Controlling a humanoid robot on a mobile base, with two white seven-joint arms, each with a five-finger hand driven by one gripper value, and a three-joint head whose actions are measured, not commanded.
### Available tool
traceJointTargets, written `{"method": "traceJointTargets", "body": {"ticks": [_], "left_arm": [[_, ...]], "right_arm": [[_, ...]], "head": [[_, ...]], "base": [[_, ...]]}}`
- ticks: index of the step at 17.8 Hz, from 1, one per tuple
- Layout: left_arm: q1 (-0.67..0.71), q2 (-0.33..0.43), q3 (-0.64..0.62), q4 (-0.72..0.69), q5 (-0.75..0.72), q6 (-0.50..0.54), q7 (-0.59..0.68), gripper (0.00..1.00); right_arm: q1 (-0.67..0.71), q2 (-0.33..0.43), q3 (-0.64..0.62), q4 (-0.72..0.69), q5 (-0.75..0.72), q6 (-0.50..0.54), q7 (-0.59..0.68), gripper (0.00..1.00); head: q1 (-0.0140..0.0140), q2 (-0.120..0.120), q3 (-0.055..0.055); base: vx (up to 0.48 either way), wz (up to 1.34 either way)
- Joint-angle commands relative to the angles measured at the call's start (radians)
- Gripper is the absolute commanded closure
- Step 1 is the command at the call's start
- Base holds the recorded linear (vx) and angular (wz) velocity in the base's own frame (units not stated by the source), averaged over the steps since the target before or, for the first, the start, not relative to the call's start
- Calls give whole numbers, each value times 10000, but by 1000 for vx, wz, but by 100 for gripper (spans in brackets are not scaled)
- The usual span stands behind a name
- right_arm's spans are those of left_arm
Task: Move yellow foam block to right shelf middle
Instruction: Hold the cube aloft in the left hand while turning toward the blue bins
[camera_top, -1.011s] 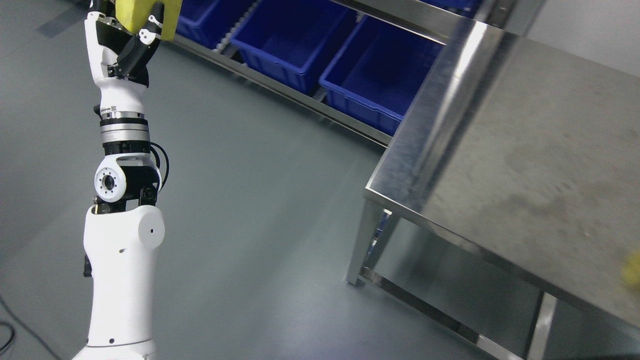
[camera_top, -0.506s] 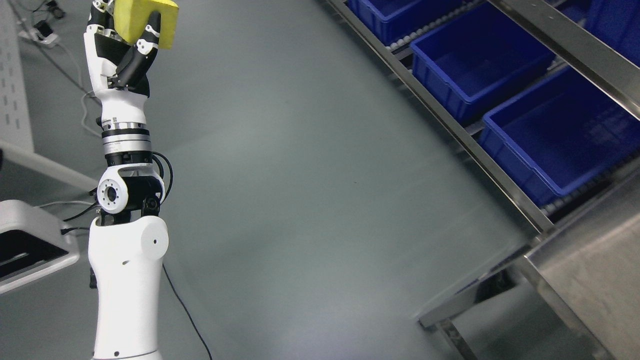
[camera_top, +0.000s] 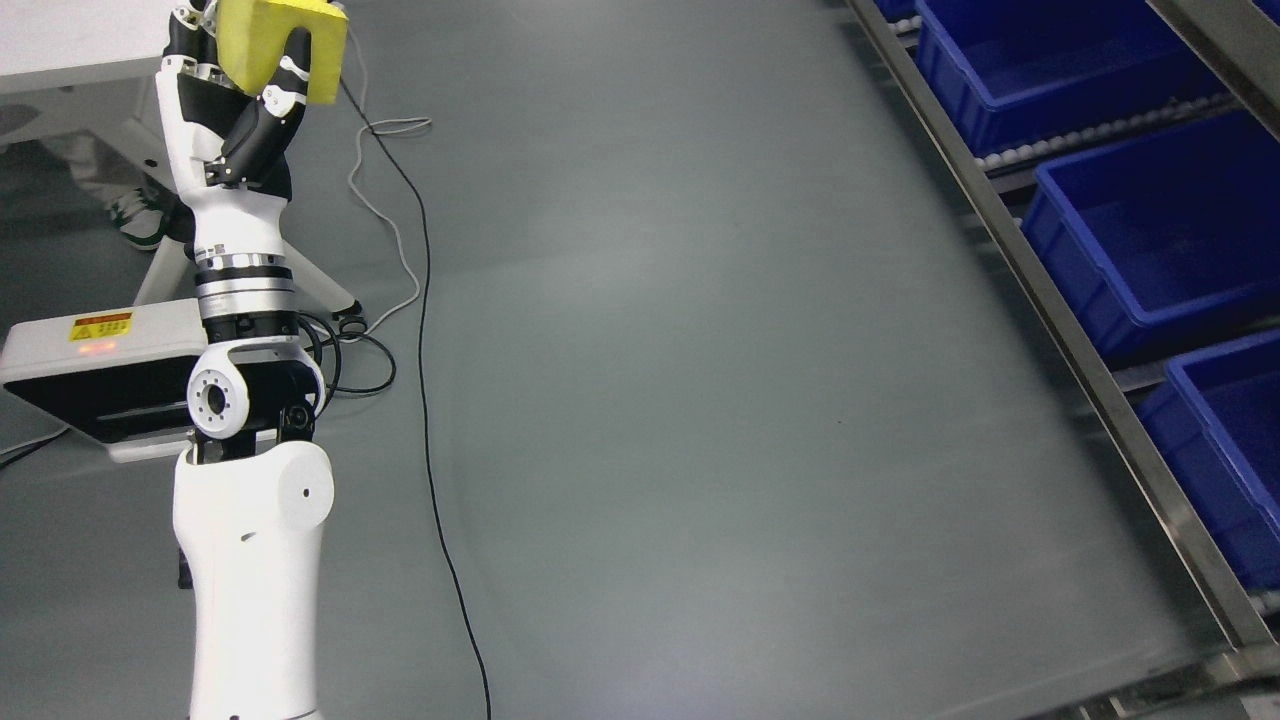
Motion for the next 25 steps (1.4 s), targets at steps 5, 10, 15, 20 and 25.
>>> {"method": "traceJointTargets", "body": {"ticks": [5,10,15,20,25], "left_arm": [[178,102,150,-198,4,51,-8,55],[178,102,150,-229,4,51,-8,55],[178,102,135,-214,4,66,-23,55],[239,102,119,-229,4,66,-23,55],[301,102,150,-229,4,66,-238,55]], "right_arm": [[16,-174,3,-175,31,6,2,0],[16,-174,3,-175,31,6,2,0],[16,-174,3,-175,31,6,2,0],[16,-174,3,-175,31,6,2,0],[16,-174,3,-175,31,6,2,0]], "head": [[0,0,0],[0,0,0],[0,0,0],[0,0,0],[0,0,0]], "base": [[175,448],[267,80],[358,-210],[448,-284],[504,-281]]}}
